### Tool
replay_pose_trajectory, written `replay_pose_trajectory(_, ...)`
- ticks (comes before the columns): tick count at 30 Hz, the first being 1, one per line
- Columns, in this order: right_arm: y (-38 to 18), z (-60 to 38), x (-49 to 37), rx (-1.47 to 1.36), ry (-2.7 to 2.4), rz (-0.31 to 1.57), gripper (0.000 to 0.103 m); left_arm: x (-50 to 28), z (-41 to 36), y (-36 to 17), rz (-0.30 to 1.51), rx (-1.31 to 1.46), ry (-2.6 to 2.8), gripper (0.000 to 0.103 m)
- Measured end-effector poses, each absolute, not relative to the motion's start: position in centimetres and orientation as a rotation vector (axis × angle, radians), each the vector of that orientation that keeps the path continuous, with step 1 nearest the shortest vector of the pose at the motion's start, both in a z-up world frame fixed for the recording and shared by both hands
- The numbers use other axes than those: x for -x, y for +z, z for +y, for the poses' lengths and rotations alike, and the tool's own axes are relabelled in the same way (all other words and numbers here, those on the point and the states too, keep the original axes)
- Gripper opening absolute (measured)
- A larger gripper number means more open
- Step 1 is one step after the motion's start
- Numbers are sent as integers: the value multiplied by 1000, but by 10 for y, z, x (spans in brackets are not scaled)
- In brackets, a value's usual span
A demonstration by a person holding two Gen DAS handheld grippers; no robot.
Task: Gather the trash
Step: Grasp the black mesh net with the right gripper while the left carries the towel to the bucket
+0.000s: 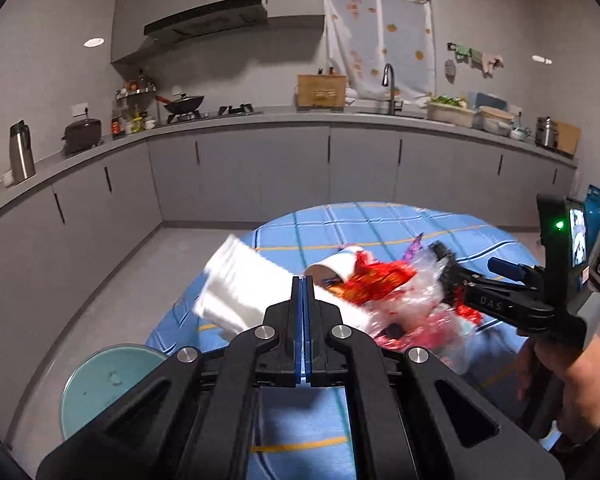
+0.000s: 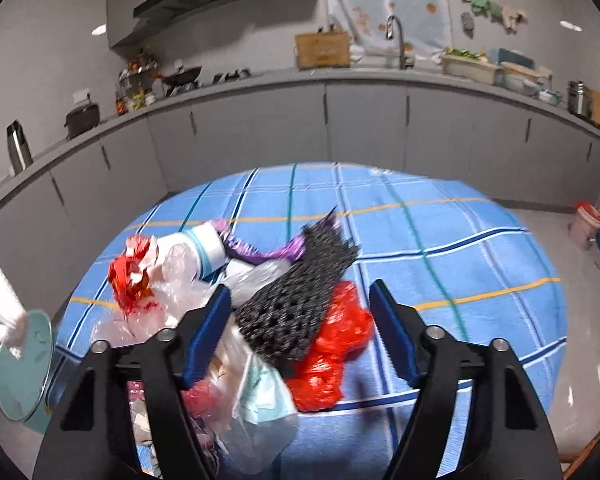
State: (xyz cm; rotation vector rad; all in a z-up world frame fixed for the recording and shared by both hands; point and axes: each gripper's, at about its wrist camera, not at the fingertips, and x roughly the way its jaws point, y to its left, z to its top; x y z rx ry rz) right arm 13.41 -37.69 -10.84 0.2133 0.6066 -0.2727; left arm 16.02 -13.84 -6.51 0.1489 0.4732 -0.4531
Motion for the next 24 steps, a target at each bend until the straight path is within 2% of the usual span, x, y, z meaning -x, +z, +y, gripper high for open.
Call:
replay_pose_trajectory(1, -112, -376, -137, -218, -255, 629, 59, -163, -136, -68, 480, -146, -446, 1)
replay_pose_trajectory(2, -115, -374, -138, -217, -253, 642, 46, -164, -136, -70, 487, -144, -442, 1)
replay_pose_trajectory(3, -117, -374, -138, -220, -244, 654, 39, -166, -135, -69, 490, -143, -440, 1)
replay_pose_trajectory(4, -118, -374, -136, -225, -233, 659, 25, -167, -133, -70, 490, -143, -433, 1)
replay_pose_trajectory(5, -118, -374, -134, -216, -240, 657, 22, -167, -132, -70, 490, -143, -431, 1)
replay_pose_trajectory(8, -113, -375, -122, -214, -250, 622, 18, -167, -127, -67, 477, -144, -423, 1)
replay_pose_trajectory(15, -72, -372, -95, -185, -270, 485, 17, -158, -109, -54, 449, -137, -378, 1)
replay_pose_trajectory(24, -26, -303, -82, -105, -76, 361, 17, -156, -50, -54, 453, -133, -233, 1)
